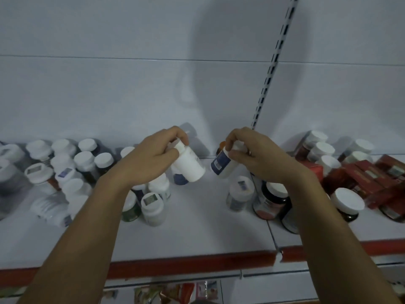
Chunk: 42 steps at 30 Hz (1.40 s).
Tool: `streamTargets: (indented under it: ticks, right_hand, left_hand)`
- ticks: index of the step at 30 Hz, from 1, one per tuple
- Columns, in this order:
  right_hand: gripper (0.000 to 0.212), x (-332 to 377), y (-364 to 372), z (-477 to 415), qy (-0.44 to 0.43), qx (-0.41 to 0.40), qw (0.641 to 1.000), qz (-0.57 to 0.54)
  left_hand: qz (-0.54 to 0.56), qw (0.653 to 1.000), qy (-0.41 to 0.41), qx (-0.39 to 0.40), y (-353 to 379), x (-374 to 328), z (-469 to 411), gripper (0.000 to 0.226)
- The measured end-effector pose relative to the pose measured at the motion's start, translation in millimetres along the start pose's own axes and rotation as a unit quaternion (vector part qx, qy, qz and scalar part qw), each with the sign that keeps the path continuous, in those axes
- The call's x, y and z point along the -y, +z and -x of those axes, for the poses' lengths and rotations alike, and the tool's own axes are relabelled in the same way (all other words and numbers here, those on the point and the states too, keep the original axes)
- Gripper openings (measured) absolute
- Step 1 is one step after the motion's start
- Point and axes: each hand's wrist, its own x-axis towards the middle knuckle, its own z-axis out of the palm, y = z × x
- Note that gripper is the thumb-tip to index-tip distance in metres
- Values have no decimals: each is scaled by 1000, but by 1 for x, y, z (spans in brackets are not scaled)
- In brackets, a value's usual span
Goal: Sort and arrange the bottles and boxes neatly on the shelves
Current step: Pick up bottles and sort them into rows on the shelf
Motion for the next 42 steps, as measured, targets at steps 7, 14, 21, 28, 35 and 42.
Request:
streamTargets:
  ticks: [7, 14, 21, 28, 35, 42]
  right_hand:
    - [33, 15, 39, -12, -19, 101, 987, 127]
    - [38, 22, 68, -14, -41, 111, 990, 77]
    - [27, 33, 81, -21, -17, 136, 987, 83]
    - [34, 54, 82, -26, 14, 146, 985, 91]
    - [20, 86, 96, -50, -7, 4, 997, 76]
    - [40, 133, 144, -83, 20, 108, 989, 102]
  left_hand:
    - [4, 1000, 14, -17, -15, 8, 22, 28]
    - [7, 995, 46, -86, -34, 30, 34, 35]
    - [17, 974, 4, -226, -60, 56, 60, 41]
    - [32, 973, -14, -228, -90, 73, 85, 26]
    - [9, 964, 5, -265, -121, 89, 83, 16]
    - [-17, 966, 18, -256, -135, 111, 74, 31]
